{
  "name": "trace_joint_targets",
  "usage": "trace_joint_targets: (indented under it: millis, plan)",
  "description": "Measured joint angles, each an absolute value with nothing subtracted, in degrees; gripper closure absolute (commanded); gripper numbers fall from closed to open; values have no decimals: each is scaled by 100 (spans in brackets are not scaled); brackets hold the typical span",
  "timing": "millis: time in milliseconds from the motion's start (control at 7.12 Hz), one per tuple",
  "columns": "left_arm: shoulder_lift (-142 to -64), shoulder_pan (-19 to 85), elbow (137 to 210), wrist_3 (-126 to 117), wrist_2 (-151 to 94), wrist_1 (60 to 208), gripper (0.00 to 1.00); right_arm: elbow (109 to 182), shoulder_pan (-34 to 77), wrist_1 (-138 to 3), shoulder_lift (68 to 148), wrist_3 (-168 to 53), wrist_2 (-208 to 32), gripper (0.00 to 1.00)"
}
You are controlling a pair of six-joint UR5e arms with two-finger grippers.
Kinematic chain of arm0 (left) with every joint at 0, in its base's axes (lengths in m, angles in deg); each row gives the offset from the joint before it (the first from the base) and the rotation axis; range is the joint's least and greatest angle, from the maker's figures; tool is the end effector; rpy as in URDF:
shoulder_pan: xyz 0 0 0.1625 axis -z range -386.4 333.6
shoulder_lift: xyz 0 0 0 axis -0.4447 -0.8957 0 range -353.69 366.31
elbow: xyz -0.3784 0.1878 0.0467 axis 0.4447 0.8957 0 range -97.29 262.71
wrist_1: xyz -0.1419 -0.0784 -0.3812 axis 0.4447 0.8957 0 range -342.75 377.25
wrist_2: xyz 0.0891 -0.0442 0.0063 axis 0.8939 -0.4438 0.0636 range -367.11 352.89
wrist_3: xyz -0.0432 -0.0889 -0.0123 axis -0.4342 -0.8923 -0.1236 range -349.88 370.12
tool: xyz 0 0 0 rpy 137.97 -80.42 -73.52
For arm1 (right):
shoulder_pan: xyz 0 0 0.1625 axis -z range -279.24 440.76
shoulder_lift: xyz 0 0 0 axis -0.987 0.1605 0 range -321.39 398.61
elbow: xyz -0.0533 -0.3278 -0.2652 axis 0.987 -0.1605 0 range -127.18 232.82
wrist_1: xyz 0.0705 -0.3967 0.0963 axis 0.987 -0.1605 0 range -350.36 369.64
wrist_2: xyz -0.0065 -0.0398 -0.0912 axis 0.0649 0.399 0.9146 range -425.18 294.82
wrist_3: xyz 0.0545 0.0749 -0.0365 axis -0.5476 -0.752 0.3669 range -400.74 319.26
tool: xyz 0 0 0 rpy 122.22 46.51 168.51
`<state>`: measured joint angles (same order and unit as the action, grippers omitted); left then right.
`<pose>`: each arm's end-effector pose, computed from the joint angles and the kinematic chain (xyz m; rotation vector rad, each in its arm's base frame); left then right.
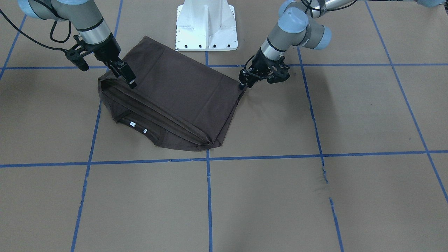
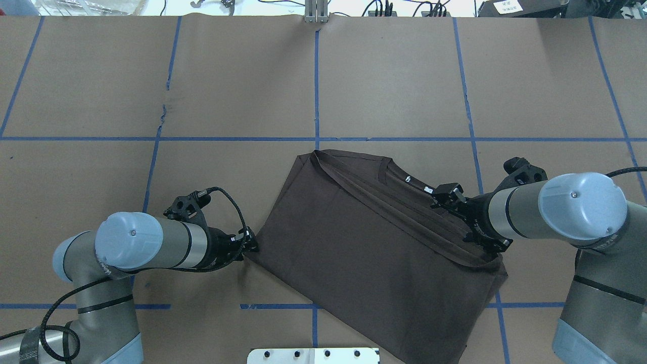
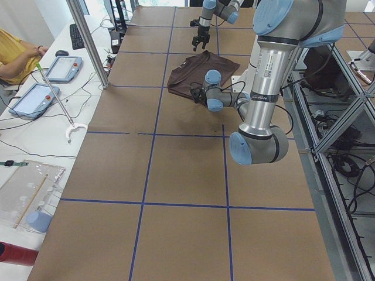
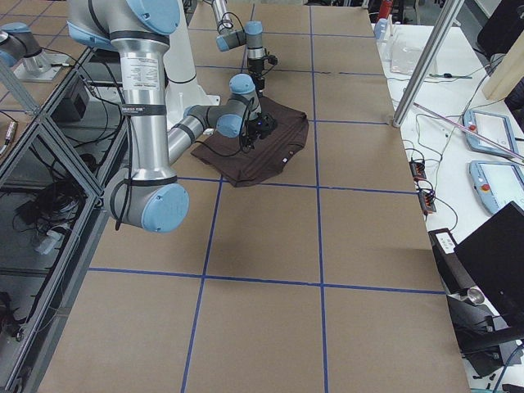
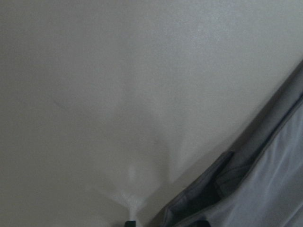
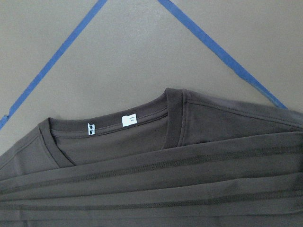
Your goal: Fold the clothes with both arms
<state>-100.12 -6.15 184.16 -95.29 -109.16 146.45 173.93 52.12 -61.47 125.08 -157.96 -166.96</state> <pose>0.5196 -0.3117 0.3328 -0.1373 1.1826 -0.4250 -0.3728 -0.3323 0.3415 -0.1842 -0.9610 0.8029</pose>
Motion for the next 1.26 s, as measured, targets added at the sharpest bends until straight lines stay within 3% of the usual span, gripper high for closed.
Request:
trace_joint_targets:
  millis: [140, 562, 983, 1264]
  plan:
    - [-10017, -623, 18416, -9542, -10916, 14645, 100, 17393, 5184, -6147, 12509, -15793, -16697, 0]
    - [-9999, -617, 18584, -9567, -10918, 14568, 100, 17393, 5158, -6147, 12504, -15790, -16712, 0]
    - [-9899, -482, 19326, -9086, -10935, 13393, 100, 17424, 5130, -6139, 12431, -15796, -16711, 0]
    - [-10065, 188, 19088, -8365, -10956, 13164, 100, 17431, 5104, -6138, 12409, -15799, -16706, 0]
